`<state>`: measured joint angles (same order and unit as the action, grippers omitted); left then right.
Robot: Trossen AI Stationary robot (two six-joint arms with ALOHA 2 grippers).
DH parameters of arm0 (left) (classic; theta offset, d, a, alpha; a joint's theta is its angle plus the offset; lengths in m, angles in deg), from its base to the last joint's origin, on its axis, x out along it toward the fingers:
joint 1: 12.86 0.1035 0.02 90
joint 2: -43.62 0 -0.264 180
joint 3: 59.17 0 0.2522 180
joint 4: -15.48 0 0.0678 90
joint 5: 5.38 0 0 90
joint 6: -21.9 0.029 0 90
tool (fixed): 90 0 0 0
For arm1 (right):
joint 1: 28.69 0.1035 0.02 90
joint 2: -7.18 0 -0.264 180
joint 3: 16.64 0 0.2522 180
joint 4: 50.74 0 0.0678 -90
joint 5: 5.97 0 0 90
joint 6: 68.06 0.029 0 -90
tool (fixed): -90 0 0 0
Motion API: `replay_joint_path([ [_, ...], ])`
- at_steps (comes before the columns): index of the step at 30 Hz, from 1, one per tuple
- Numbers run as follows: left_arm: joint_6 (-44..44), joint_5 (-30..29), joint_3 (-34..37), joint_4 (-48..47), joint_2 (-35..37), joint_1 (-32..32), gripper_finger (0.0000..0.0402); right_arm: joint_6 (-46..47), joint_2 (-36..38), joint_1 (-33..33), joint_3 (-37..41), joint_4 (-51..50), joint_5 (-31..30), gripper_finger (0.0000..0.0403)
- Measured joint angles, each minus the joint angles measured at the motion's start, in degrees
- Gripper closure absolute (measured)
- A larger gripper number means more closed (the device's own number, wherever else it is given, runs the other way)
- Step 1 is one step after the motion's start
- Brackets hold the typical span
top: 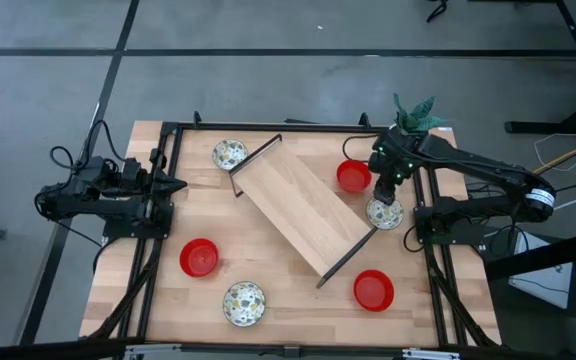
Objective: Pick & Place Mini bowls
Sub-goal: Put the middle white patterned bowl on the shelf
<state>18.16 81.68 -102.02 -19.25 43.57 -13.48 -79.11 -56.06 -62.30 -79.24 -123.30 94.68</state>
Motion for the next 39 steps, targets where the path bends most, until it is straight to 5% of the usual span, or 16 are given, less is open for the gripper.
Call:
replay_joint_path([
  [13, 0.0, 0.0, 0.0, 0.0, 0.0, 0.0, 0.0398, -23.1, 0.0, 0.0, 0.5, -3.2, 0.0, 0.0202],
  [39, 0.0, 0.0, 0.0, 0.0, 0.0, 0.0, 0.0398, -28.1, -7.3, -3.7, 0.5, -3.2, -0.1, 0.0202],
])
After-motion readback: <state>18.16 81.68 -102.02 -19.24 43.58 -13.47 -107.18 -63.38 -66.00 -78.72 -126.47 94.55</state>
